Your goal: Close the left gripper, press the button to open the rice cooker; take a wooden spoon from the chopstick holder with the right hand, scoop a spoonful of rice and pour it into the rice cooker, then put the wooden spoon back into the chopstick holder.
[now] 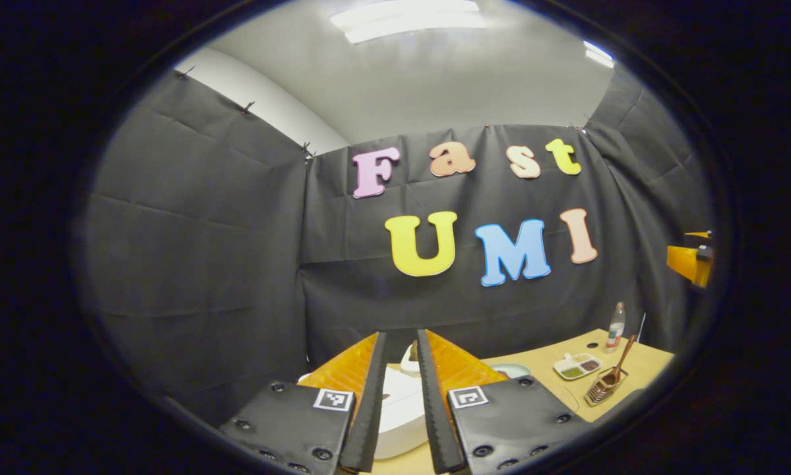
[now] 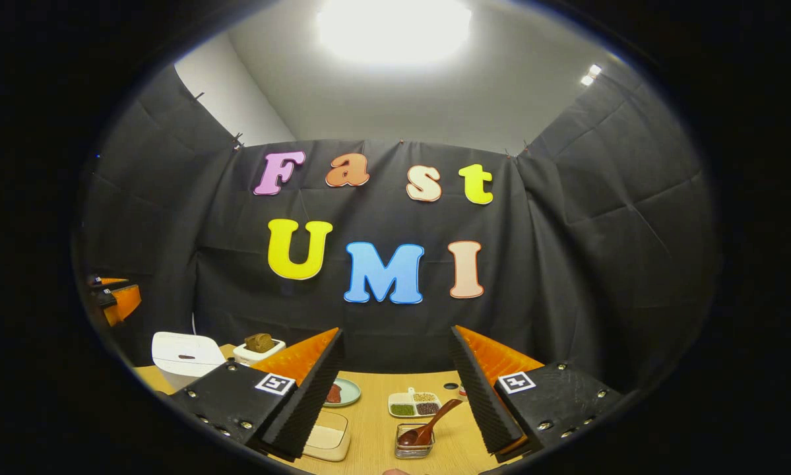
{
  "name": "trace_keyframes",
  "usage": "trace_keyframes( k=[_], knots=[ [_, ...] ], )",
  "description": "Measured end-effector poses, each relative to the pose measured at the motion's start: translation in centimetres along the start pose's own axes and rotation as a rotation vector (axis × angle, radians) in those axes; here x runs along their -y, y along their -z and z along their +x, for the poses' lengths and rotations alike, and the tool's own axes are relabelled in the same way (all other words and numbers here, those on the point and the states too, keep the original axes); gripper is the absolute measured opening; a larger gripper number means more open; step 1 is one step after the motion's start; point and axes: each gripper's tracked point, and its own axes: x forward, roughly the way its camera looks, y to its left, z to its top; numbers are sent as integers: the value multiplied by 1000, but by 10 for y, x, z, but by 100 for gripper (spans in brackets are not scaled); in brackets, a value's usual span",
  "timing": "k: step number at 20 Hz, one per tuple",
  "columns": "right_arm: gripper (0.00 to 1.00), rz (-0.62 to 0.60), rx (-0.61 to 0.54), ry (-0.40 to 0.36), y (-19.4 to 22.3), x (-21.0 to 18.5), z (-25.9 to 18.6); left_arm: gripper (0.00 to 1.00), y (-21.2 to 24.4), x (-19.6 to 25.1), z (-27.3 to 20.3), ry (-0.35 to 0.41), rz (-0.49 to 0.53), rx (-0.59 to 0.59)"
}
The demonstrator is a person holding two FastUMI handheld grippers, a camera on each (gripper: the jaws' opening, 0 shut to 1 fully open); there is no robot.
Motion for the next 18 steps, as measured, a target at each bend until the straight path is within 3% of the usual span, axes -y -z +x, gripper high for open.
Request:
trace_keyframes(
  k=[1, 4, 5, 6, 7, 12, 18],
  knots=[
    [96, -6, 6, -3, -2, -1, -1, 31, 3, 4, -1, 20, -7, -8],
    [96, -24, 30, 0, -7, -3, -2, 17, 15, -3, 3, 23, -13, -42],
    [96, -26, 33, -2, -7, -5, -3, 17, 20, -5, 5, 14, -16, -55],
    [96, -27, 30, -2, -5, -6, -4, 8, 23, -3, 5, 23, -24, -62],
    [96, -26, 24, -1, -4, -8, -3, 6, 27, -1, 8, 36, -32, -63],
    [96, -6, 13, -1, -3, -17, -3, 11, 41, -15, 30, 30, -29, -64],
    [96, -11, 3, 31, 0, -17, -8, 8, 84, -37, 77, 24, -69, -136]
  ],
)
